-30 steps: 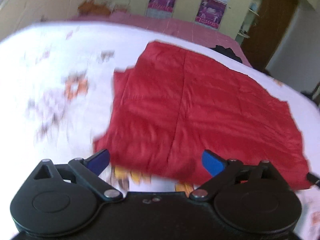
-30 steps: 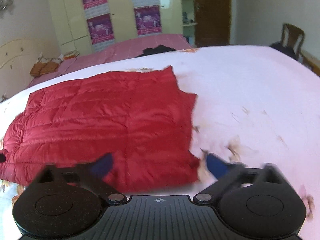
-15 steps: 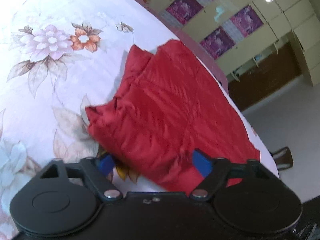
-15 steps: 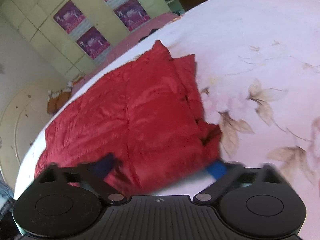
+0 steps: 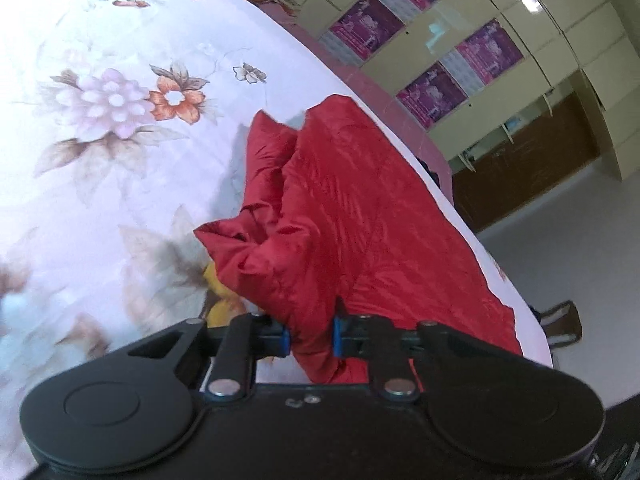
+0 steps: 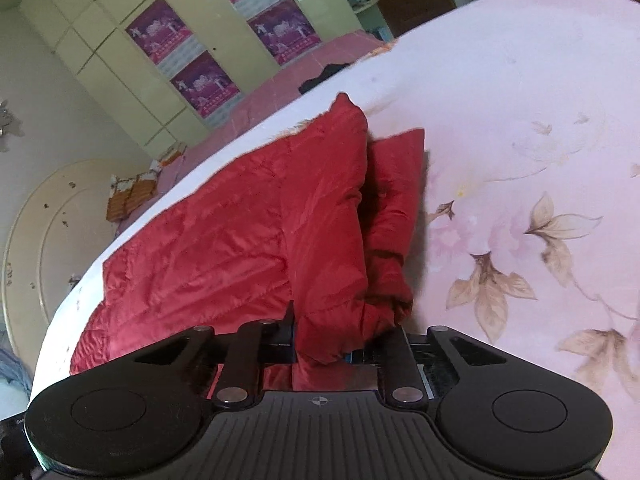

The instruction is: Fold large clothes

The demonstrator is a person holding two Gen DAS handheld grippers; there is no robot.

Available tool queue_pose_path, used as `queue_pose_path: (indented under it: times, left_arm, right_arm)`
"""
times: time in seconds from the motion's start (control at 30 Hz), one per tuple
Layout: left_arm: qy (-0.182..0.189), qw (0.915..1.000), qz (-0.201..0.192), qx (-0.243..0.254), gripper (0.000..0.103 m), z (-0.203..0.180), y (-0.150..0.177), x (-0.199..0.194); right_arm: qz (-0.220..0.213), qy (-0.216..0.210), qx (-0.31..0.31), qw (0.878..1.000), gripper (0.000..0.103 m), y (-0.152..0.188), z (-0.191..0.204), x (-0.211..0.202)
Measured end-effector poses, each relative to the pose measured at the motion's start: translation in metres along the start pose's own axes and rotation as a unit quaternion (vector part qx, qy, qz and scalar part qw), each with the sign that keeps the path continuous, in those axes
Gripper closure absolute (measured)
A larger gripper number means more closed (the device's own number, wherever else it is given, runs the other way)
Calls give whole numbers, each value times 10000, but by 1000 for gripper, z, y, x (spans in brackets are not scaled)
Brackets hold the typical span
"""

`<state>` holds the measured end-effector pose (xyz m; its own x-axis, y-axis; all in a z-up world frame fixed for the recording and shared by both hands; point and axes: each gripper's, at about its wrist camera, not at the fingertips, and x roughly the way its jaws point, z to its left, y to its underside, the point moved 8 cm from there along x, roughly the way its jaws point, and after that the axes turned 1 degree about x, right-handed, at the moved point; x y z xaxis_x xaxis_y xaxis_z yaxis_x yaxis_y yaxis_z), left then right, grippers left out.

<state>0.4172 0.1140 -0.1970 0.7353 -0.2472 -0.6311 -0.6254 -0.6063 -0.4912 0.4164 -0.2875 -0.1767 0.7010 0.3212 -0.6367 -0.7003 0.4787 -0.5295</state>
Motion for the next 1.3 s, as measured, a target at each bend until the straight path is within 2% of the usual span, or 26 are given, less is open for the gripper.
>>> queue_pose_path:
  times: [0.13, 0.4, 0.57, 0.73, 0.8, 0.87, 0.93, 1.0, 1.07, 1.1, 1.2, 1.3]
  left_arm:
    - [21, 9997, 142, 189, 86, 10, 24, -42]
    - [62, 9986, 497, 173, 86, 55, 94, -120]
    - [41, 9982, 544, 248, 86, 67, 116, -146]
    - [6, 9979, 497, 408, 86, 69, 124, -153]
    - [-48, 9975, 460, 539, 84, 65, 122, -148]
    - [-136, 9971, 411, 629, 78, 68, 125, -147]
    - [-220, 9971, 366, 636, 71, 68, 126, -149]
    - [-296, 9973, 320, 596, 60, 69, 128, -153]
    - [-333, 9980, 276, 461, 33, 75, 130, -158]
    - [-290, 9986, 215, 389, 28, 76, 130, -159]
    - [-181, 9991, 152, 362, 26, 77, 132, -160]
    - [-100, 9996, 79, 270, 32, 78, 131, -154]
  right_arm:
    - [148, -48, -80, 9998, 84, 28, -6, -37]
    - [464, -5, -197, 9987, 84, 114, -34, -116]
    - [523, -31, -154, 9985, 84, 146, -46, -152]
    - [509, -8, -251, 9984, 84, 158, -49, -161]
    - [453, 43, -172, 9988, 75, 157, -52, -158]
    - [383, 182, -188, 9989, 59, 150, -53, -154]
    - [247, 342, -237, 9988, 51, 144, -56, -159]
    - [86, 473, -340, 9983, 49, 139, -58, -168]
    - [-62, 611, -499, 9969, 49, 136, -58, -176]
    - [-154, 687, -585, 9958, 49, 134, -58, -182]
    - [-530, 875, -897, 9907, 49, 123, -50, -196]
    - [-744, 737, -1290, 9861, 49, 113, -19, -200]
